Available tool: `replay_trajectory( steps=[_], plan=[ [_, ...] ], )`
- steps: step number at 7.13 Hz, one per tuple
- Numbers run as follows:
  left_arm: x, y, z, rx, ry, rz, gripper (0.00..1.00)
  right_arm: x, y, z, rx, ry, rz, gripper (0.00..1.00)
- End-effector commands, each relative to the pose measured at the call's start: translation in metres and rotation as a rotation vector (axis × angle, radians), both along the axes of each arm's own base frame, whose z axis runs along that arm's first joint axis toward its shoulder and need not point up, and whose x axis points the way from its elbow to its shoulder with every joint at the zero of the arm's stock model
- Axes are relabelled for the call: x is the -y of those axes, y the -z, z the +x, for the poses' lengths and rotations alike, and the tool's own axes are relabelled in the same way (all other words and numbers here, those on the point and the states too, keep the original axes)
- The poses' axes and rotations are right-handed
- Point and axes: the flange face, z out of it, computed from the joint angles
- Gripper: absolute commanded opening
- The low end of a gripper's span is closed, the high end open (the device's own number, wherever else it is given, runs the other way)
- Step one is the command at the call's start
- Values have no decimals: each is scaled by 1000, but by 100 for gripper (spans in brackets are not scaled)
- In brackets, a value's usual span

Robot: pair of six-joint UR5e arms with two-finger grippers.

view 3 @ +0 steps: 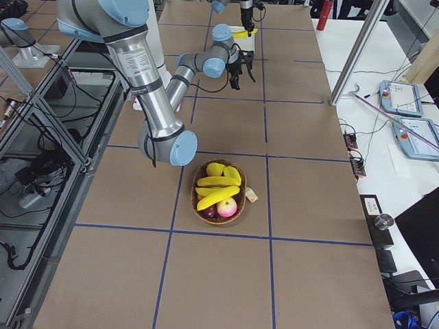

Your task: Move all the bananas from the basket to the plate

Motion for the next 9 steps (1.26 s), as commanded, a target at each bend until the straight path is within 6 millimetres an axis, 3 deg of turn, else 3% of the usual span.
replay_trajectory(
  steps=[1,2,3,5,6,8,9],
  plan=[
    [-9,-68,-54,83,-29,-7,0,0,-7,5,-17,9,2,99],
    [0,-87,-70,97,21,-53,0,0,-7,5,-15,8,4,99],
    [3,-98,-74,81,62,-64,0,-1,-6,4,-13,7,7,99],
    [5,-156,-73,18,122,-35,1,-2,-2,5,-7,5,11,99],
    [2,-184,-73,11,119,-21,9,-3,1,7,2,2,12,99],
    [-12,-200,-76,-26,76,-39,27,-6,5,11,12,1,16,99],
    [-30,-210,-82,-53,29,-19,56,-6,7,12,17,-1,14,99]
  ],
)
